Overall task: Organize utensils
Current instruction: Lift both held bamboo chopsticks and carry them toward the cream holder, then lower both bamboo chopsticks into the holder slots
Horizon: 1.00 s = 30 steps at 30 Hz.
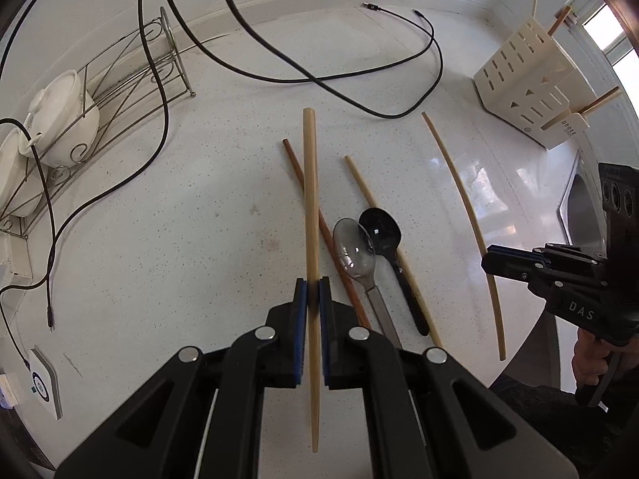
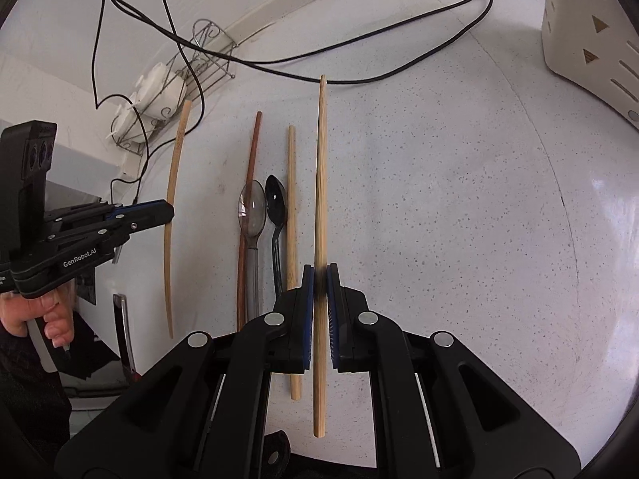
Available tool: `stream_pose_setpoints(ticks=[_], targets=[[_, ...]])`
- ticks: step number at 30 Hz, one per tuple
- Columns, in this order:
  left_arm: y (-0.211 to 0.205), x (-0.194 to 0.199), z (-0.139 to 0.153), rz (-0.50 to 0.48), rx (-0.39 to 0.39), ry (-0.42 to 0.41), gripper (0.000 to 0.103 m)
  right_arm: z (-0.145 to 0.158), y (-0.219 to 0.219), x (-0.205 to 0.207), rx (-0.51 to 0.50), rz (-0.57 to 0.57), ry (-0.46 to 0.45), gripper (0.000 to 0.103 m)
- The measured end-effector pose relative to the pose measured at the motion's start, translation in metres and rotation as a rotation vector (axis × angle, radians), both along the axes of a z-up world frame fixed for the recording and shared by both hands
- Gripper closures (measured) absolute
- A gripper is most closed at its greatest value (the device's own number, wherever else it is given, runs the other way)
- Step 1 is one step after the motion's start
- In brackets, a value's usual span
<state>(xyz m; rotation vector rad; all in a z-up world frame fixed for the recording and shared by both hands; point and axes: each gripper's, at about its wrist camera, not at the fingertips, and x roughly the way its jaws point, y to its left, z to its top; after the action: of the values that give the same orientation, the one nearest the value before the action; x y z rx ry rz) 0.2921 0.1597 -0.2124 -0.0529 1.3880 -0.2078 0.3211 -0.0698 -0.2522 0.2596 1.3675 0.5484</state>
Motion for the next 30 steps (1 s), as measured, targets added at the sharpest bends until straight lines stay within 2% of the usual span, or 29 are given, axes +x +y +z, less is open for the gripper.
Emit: stream_pose_setpoints(ticks=[11, 15, 23, 30], targets=[[-0.037, 0.012, 0.050, -0.026, -0.081, -0.150, 0.097, 0.044, -0.048, -0.001, 0.062, -0.143, -0.128, 0.097], [-0.053, 0.021, 0.072, -0.047, -0.183, -0.174, 0.097, 0.064, -0.062, 0.000, 0.074, -0.175, -0.181, 0.097], [-0.091, 0.034, 0.127, -0.104, -0.202, -0.355, 0.097, 0.114, -0.094, 0.002, 0.046, -0.238, -0.348, 0.097], [-0.125, 0.050, 0.154, -0.124, -0.237, -0.471, 0.097, 0.156, -0.134, 0.003, 0.013, -0.327, -0.492, 0.097]])
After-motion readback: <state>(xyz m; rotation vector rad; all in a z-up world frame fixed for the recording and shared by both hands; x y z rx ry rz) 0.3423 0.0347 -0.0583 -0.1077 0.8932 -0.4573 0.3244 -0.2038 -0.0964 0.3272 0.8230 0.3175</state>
